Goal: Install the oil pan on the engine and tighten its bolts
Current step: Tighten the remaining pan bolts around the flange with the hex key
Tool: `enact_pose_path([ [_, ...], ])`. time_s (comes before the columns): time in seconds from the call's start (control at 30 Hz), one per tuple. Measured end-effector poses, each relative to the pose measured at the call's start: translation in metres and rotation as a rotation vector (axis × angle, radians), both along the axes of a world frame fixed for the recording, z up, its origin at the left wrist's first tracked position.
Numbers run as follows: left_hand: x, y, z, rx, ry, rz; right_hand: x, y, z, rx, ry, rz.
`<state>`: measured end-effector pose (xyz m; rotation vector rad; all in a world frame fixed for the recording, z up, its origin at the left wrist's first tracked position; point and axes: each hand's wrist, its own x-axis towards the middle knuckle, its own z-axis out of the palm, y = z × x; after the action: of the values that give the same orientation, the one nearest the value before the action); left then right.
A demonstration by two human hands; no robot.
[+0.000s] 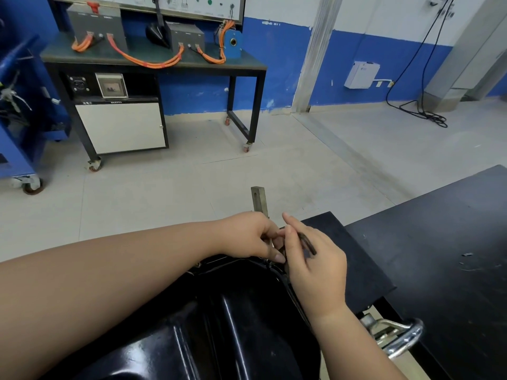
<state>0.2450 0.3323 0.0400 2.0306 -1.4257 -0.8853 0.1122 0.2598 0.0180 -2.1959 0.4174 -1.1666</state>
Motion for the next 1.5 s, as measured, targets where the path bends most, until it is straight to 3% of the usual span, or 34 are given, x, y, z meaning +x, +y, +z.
enact_pose_path([
  [0.07, 0.001, 0.000, 0.002, 0.023, -0.024, 0.005, -0.005, -0.006, 0.002, 0.265, 0.112, 0.070],
  [0.13, 0.002, 0.001, 0.008, 0.047, -0.038, 0.011, -0.011, -0.012, 0.007, 0.386, 0.213, 0.143],
  [0.43, -0.012, 0.017, 0.065, -0.029, -0.130, 0.089, -0.024, -0.013, 0.063, 0.399, 0.020, 0.227],
  [0.73, -0.028, 0.078, 0.096, -0.054, 0.096, 0.348, -0.048, 0.014, 0.063, 0.759, 0.085, 0.414],
  [0.93, -0.064, 0.118, 0.110, -0.073, 0.094, 0.558, -0.051, 0.039, 0.072, 0.839, 0.242, 0.540],
  [1.1, -0.104, 0.154, 0.120, -0.043, -0.152, 0.666, -0.071, 0.055, 0.067, 0.852, 0.383, 0.600],
  [1.23, -0.141, 0.175, 0.117, -0.075, -0.131, 0.742, -0.088, 0.069, 0.056, 0.855, 0.404, 0.664],
  [1.5, -0.215, 0.202, 0.076, -0.455, -0.045, 0.797, -0.111, 0.089, 0.020, 0.865, 0.281, 0.818],
])
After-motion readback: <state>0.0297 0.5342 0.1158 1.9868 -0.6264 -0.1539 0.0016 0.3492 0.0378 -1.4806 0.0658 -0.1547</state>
